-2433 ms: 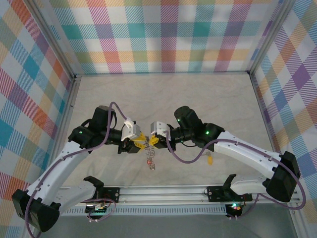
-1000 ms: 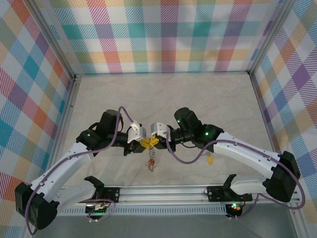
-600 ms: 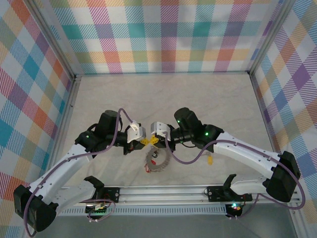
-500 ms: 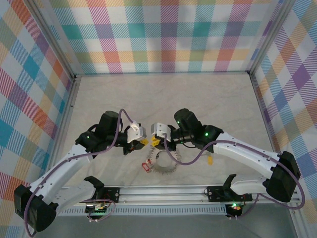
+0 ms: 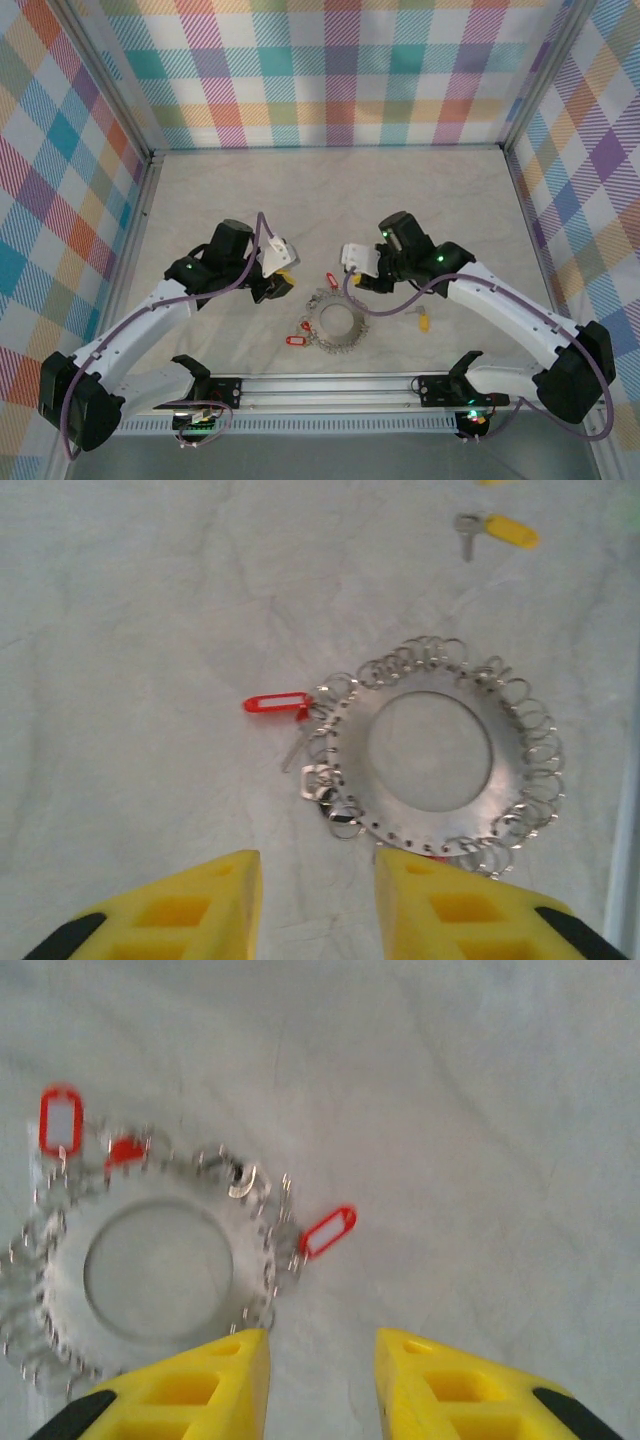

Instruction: Put the keys on the keyring

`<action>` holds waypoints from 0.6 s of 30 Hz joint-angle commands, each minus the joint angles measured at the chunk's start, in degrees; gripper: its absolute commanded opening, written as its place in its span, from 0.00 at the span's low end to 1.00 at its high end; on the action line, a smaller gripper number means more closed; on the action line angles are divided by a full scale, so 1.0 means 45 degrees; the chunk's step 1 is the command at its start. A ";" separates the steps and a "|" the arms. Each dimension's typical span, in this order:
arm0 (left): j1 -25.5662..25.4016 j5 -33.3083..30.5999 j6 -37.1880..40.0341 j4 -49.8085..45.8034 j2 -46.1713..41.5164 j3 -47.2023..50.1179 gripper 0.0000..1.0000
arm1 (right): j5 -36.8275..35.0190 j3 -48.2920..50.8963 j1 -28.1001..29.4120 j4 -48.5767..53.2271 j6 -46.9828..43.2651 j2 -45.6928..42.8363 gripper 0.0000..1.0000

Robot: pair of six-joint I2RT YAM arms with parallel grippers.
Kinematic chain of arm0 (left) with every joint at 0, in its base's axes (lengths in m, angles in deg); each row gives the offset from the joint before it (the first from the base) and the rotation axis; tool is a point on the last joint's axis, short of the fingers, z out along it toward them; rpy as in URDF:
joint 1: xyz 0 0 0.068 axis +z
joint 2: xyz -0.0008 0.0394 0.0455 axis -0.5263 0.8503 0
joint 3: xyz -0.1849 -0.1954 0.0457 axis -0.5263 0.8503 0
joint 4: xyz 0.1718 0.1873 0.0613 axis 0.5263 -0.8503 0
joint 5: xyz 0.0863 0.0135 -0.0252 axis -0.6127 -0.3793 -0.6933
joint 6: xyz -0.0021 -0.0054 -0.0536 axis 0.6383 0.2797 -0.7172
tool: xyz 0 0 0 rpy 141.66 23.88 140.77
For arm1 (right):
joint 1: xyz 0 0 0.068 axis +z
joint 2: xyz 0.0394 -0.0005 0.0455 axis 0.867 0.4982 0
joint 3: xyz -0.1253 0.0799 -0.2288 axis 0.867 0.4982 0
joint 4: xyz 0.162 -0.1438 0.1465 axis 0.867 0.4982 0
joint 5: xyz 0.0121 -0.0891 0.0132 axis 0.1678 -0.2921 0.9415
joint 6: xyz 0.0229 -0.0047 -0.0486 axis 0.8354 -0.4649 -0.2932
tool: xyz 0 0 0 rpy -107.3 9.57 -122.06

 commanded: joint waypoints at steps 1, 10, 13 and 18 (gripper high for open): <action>0.0654 -0.0988 -0.1052 0.1318 -0.0502 0.0457 0.40 | -0.0989 0.0728 0.0002 0.2622 -0.2316 0.0507 0.34; 0.1382 -0.1417 -0.2191 0.2664 -0.0863 0.1287 0.43 | 0.0108 0.3557 -0.0028 -0.0191 -0.4563 -0.0079 0.36; 0.1385 -0.1582 -0.2358 0.3243 -0.0951 0.1607 0.43 | 0.0955 0.4515 -0.0028 -0.1562 -0.5138 -0.0206 0.37; 0.1396 -0.1657 -0.2368 0.3328 -0.0971 0.1724 0.43 | 0.0611 0.5282 -0.0027 -0.3596 -0.5341 0.0618 0.37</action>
